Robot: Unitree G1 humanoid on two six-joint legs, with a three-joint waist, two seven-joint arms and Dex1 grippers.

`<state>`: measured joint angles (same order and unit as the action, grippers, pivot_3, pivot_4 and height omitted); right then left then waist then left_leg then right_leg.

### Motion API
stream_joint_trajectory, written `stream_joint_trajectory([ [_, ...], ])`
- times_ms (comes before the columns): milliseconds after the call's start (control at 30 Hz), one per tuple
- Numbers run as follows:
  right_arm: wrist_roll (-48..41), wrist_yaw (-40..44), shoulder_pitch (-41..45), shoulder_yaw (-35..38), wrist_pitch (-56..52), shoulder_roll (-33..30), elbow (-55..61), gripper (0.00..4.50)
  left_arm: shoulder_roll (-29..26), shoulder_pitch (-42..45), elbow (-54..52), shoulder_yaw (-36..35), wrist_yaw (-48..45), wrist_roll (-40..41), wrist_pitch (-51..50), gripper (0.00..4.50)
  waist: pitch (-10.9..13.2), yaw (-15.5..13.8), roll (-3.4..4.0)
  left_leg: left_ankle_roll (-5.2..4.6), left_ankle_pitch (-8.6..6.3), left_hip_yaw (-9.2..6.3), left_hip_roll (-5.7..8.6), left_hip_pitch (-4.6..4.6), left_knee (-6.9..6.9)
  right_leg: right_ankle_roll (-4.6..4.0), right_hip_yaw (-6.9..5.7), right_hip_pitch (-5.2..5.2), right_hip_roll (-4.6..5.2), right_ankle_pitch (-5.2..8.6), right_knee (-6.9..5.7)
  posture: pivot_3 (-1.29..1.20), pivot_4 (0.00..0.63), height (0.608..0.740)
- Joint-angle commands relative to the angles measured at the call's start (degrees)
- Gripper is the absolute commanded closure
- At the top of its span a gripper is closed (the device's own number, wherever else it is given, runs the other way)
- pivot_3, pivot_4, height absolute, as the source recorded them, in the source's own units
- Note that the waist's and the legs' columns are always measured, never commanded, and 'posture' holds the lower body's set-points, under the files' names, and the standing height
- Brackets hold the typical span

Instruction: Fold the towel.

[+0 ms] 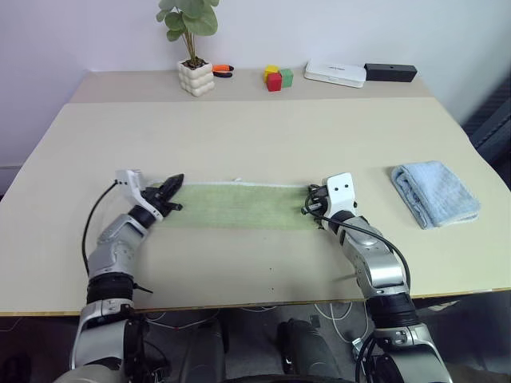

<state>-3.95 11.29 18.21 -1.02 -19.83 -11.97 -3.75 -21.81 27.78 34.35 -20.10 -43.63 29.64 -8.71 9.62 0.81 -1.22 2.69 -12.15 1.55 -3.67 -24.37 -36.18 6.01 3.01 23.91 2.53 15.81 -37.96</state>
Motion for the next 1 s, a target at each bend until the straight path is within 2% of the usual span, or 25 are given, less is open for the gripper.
stream_joint_trajectory([
  [33, 1.0, -0.82, 0.24, 1.98, 1.31, -1.6, 0.67, 4.46, -1.5, -0.12, 1.97, -1.63, -0.27, -0.74, 3.32, 4.41, 0.0, -0.05, 0.0, 0.0, 0.0, 0.0, 0.0, 0.0, 0.0, 0.0, 0.0, 0.0, 0.01, 0.0, 0.0, 0.0, 0.15, 0.74],
  [233, 0.66, -0.31, -0.36, 3.3, 1.68, -2.6, 1.77, 4.46, -2.58, -0.21, 3.27, -2.74, 0.98, -0.77, 4.55, 4.41, 0.0, 0.05, 0.0, 0.0, 0.0, 0.0, 0.0, 0.01, 0.02, 0.0, -0.01, -0.01, 0.01, 0.0, 0.0, 0.0, 0.15, 0.74],
  [300, 1.3, -0.36, -0.57, 3.43, 2.47, -3.2, 2.03, 4.46, -2.71, -0.21, 2.57, -3.81, 1.51, 1.36, 0.94, 4.41, 0.0, 0.09, 0.0, 0.0, 0.0, 0.0, 0.0, 0.01, 0.02, 0.0, -0.01, -0.01, 0.0, 0.0, 0.0, 0.0, 0.15, 0.74],
  [433, 1.1, 2.16, -2.07, 3.61, 3.71, -5.76, 2.43, 4.46, -2.64, -2.56, -4.34, -4.28, -4.78, 7.46, -6.43, 4.41, 0.0, 0.23, 0.0, 0.0, 0.0, 0.0, 0.0, 0.01, 0.04, 0.0, -0.01, -0.01, 0.01, 0.0, 0.01, 0.0, 0.15, 0.74],
  [467, 1.07, 2.87, -2.1, 3.58, 4.26, -6.43, 2.18, 4.46, -2.84, -2.82, -4.93, -3.79, -4.92, 6.69, -6.03, 4.41, 0.0, 0.19, 0.0, 0.0, 0.0, 0.0, 0.0, 0.0, 0.03, 0.0, -0.01, -0.01, 0.01, 0.0, 0.02, 0.0, 0.15, 0.74],
  [500, 0.51, 3.49, -1.97, 3.87, 4.57, -6.71, 1.89, 4.49, -3.09, -2.92, -5.08, -3.34, -4.69, 5.98, -6.1, 4.18, 0.0, 0.15, 0.0, 0.0, 0.0, 0.0, 0.0, 0.0, 0.03, 0.0, -0.01, -0.01, 0.01, 0.0, 0.02, 0.0, 0.15, 0.74],
  [567, -2.73, 4.4, -1.06, 5.95, 3.32, -6.0, 2.11, 3.96, -3.36, -2.7, -5.23, -3.28, -4.63, 5.86, -6.74, 3.67, 0.0, 0.04, 0.0, 0.0, 0.0, -0.01, 0.0, 0.01, 0.01, 0.0, -0.01, -0.02, 0.01, 0.0, 0.01, 0.0, 0.15, 0.74],
  [600, -3.49, 5.13, -0.68, 6.26, 3.15, -6.08, 2.36, 3.66, -3.7, -2.61, -5.46, -3.13, -4.65, 5.76, -7.25, 3.25, 0.0, 0.04, 0.0, 0.0, 0.0, -0.02, 0.0, 0.01, 0.0, 0.0, -0.02, -0.04, 0.0, 0.0, 0.01, 0.0, 0.15, 0.74],
  [667, -4.24, 5.92, 0.17, 6.84, 2.4, -6.69, 2.99, 2.65, -4.58, -2.33, -6.26, -3.08, -4.28, 5.6, -8.09, 2.18, 0.0, 0.1, 0.0, 0.0, 0.0, -0.02, 0.0, 0.01, 0.02, 0.0, -0.01, -0.03, 0.0, 0.0, 0.03, 0.0, 0.15, 0.74],
  [833, -6.79, 6.79, 2.72, 10.35, -1.47, -9.47, 4.85, 0.33, -9.27, -1.75, -6.75, -1.7, -7.78, 3.22, -6.63, 0.0, 0.01, 0.11, -0.01, 0.0, 0.0, -0.01, 0.0, 0.0, 0.04, 0.0, -0.01, -0.01, 0.0, 0.01, 0.04, 0.0, 0.15, 0.74],
  [867, -8.7, 7.21, 3.01, 11.68, -3.68, -9.86, 5.98, 0.03, -10.27, -1.5, -6.74, -1.56, -8.51, 2.95, -6.44, 0.0, 0.01, 0.08, -0.01, 0.0, 0.0, -0.01, 0.0, 0.0, 0.04, -0.01, -0.01, -0.01, 0.01, 0.01, 0.05, 0.0, 0.15, 0.74],
  [967, -15.71, 9.07, 2.47, 15.43, -11.55, -10.71, 11.54, 0.03, -12.69, -1.2, -8.53, -0.35, -13.04, 2.75, -5.52, 0.0, 0.01, -0.02, 0.0, 0.0, 0.0, -0.01, -0.01, 0.0, 0.05, -0.01, -0.02, -0.02, 0.01, 0.01, 0.05, 0.0, 0.15, 0.74],
  [1000, -20.86, 8.94, 2.33, 17.98, -15.93, -9.84, 14.25, 0.03, -13.18, -1.46, -10.29, 0.06, -15.84, 3.64, -5.47, 0.0, 0.01, -0.02, 0.0, 0.0, 0.0, -0.01, -0.01, -0.01, 0.05, -0.01, -0.01, -0.01, 0.02, 0.01, 0.06, 0.0, 0.15, 0.74],
])
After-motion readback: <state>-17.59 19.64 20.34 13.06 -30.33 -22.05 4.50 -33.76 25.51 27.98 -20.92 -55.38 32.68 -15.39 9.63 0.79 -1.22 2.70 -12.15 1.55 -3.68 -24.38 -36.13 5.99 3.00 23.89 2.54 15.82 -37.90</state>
